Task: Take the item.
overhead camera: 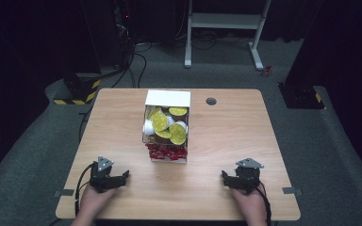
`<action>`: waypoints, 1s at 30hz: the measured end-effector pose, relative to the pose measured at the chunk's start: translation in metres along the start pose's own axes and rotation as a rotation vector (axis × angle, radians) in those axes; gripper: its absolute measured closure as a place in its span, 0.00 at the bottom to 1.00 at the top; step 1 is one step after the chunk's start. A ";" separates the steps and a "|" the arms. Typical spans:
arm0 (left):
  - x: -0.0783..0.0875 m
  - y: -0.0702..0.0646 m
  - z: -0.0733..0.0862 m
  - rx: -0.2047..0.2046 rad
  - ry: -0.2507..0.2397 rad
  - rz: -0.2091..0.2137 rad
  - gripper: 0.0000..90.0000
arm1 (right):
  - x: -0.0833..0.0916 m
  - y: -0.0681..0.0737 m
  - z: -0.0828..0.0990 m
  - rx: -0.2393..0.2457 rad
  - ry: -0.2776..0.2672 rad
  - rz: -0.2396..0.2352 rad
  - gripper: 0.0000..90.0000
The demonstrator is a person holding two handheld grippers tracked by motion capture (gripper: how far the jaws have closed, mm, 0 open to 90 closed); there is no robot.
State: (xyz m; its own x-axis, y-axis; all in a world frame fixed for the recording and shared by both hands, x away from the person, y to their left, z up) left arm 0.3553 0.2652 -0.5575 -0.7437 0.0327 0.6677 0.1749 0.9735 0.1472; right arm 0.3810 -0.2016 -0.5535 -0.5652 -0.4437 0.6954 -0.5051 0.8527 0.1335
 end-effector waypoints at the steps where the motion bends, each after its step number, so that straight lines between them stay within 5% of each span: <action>1: 0.000 0.000 0.000 0.000 0.000 0.000 0.13 | 0.000 0.000 0.000 0.000 0.000 0.000 0.13; 30: 0.001 0.001 0.000 -0.012 0.000 0.005 0.13 | 0.000 0.000 0.000 0.003 0.002 -0.002 0.13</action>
State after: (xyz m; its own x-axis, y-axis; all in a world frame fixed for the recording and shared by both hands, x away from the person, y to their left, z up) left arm 0.3548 0.2659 -0.5573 -0.7430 0.0376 0.6682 0.1862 0.9706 0.1525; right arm 0.3808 -0.2021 -0.5534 -0.5631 -0.4449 0.6964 -0.5084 0.8509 0.1325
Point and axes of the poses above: each handheld gripper's, and its own axes: x roughly backward along the jaws, z roughly out of its underside, y roughly to its left, the point moved 4 cm from there along -x, roughly forward along the jaws, and after that the axes turned 12 degrees about -z, right-handed, at the moved point
